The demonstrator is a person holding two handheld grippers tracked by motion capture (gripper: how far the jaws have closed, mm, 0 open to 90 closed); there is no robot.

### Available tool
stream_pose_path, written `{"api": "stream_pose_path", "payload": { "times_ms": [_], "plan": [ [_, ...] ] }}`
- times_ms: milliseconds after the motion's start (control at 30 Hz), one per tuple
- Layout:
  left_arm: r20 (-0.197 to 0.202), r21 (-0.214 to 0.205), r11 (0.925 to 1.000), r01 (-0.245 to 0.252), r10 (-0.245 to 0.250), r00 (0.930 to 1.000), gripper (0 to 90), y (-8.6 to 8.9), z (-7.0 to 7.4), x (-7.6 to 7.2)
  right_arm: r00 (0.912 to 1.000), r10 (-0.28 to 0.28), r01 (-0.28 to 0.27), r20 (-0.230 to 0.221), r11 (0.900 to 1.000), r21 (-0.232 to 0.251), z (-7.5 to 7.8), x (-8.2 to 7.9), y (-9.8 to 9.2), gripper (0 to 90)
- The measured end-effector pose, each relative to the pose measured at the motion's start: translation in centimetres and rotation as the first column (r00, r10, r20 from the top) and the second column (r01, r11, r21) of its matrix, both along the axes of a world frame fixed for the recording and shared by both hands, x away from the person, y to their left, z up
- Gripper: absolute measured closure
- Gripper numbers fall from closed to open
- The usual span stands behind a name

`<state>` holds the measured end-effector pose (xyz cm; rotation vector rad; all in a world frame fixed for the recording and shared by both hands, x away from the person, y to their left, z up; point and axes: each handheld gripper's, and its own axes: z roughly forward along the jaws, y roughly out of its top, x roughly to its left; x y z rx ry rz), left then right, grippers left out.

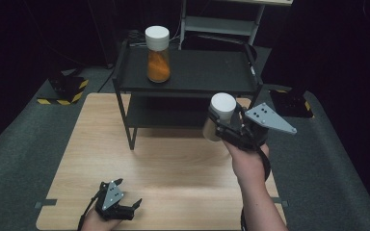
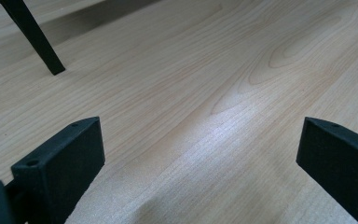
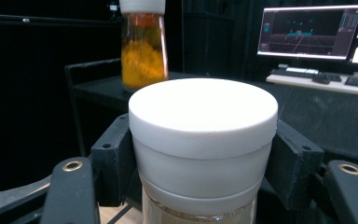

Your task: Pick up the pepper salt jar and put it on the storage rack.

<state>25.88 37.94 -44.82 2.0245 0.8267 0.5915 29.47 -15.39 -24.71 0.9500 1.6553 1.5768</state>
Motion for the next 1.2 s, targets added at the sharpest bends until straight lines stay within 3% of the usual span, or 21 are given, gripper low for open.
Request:
{"api": "stream_pose_path", "payload": {
  "times_ms": [333,467,633,1067,1200],
  "plan": [
    [0.011,0.033,0.9994,-0.003,0.002,0.9999,1.0,-0.7,0.1,-0.1,0.9996,-0.013,0.013,0.024,0.9998,0.014,2.1,1.3,0.0,34.0],
    [0.006,0.005,0.9999,-0.013,0.013,0.9999,1.0,-0.3,0.0,-0.1,0.9996,-0.02,0.019,0.021,0.9992,0.036,2.7,1.9,0.0,34.0],
    [-0.013,-0.034,0.9992,-0.021,0.021,0.9997,1.0,0.2,-0.1,-0.1,0.9988,-0.04,0.039,0.03,0.9989,0.026,3.6,2.5,0.4,34.0],
    [-0.008,-0.043,0.9983,-0.04,0.04,0.9992,1.0,0.8,-0.2,-1.0,0.9975,-0.065,0.064,0.028,0.997,0.043,6.0,4.5,1.1,34.0],
    [-0.015,-0.047,0.9978,-0.047,0.046,0.9988,1.0,0.8,-0.1,-1.0,0.995,-0.095,0.094,0.031,0.9949,0.038,6.6,5.0,1.7,34.0]
  ]
}}
